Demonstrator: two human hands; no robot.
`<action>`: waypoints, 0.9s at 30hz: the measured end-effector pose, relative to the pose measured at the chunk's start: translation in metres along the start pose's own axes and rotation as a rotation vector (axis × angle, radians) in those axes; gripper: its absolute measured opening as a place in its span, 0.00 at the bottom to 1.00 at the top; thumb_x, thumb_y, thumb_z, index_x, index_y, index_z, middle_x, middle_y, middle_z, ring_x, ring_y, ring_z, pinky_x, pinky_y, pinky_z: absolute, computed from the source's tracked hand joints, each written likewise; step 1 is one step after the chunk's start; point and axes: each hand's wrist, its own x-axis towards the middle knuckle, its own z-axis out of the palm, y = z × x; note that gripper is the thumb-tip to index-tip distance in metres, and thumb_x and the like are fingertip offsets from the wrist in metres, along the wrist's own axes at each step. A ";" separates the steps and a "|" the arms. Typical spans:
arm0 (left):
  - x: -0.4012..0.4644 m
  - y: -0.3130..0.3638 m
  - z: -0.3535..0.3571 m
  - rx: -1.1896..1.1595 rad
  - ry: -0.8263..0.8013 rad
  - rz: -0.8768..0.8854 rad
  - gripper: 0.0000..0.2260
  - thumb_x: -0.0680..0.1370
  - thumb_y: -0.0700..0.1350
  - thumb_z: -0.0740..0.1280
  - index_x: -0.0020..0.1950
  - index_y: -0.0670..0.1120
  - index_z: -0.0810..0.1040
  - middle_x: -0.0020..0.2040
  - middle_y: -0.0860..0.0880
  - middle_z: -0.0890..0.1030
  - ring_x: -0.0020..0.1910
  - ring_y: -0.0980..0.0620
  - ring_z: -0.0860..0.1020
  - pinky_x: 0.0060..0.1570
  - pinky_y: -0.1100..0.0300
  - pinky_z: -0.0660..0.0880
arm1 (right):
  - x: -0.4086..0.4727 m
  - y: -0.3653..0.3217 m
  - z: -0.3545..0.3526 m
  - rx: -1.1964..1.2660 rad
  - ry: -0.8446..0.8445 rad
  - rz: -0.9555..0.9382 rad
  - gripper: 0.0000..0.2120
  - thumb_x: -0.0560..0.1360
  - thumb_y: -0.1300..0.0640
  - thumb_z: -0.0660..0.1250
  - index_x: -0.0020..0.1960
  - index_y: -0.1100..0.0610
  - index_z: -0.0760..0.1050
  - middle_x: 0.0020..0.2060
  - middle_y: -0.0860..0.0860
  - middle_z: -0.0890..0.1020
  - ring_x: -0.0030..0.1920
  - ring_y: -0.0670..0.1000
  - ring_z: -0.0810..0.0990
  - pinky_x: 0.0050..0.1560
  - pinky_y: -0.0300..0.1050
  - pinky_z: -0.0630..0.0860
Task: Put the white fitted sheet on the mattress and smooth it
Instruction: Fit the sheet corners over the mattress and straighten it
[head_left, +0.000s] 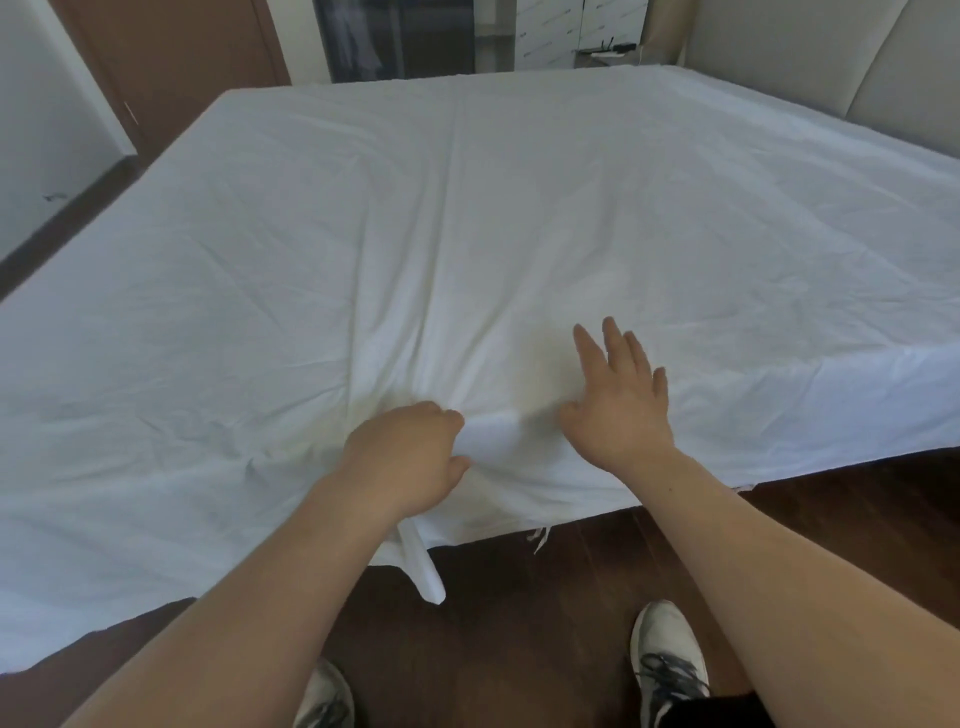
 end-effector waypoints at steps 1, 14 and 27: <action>-0.002 -0.002 0.001 -0.020 0.044 -0.016 0.18 0.83 0.58 0.60 0.66 0.50 0.76 0.58 0.52 0.78 0.56 0.49 0.78 0.51 0.50 0.79 | -0.003 -0.004 0.003 -0.029 -0.098 -0.029 0.33 0.76 0.51 0.61 0.79 0.44 0.57 0.82 0.50 0.53 0.80 0.54 0.51 0.76 0.65 0.53; -0.096 -0.111 0.033 -0.159 0.423 -0.301 0.15 0.80 0.47 0.67 0.67 0.48 0.80 0.64 0.48 0.79 0.60 0.43 0.77 0.51 0.50 0.76 | -0.044 -0.111 0.034 0.291 -0.090 -0.175 0.23 0.78 0.57 0.63 0.73 0.50 0.73 0.71 0.49 0.73 0.72 0.54 0.69 0.70 0.50 0.70; -0.033 -0.149 0.042 -0.156 0.364 -0.106 0.08 0.84 0.53 0.64 0.56 0.51 0.80 0.50 0.53 0.78 0.50 0.49 0.76 0.44 0.53 0.75 | -0.008 -0.152 0.083 0.339 0.098 -0.159 0.16 0.78 0.57 0.63 0.64 0.47 0.76 0.54 0.42 0.76 0.42 0.39 0.76 0.39 0.38 0.71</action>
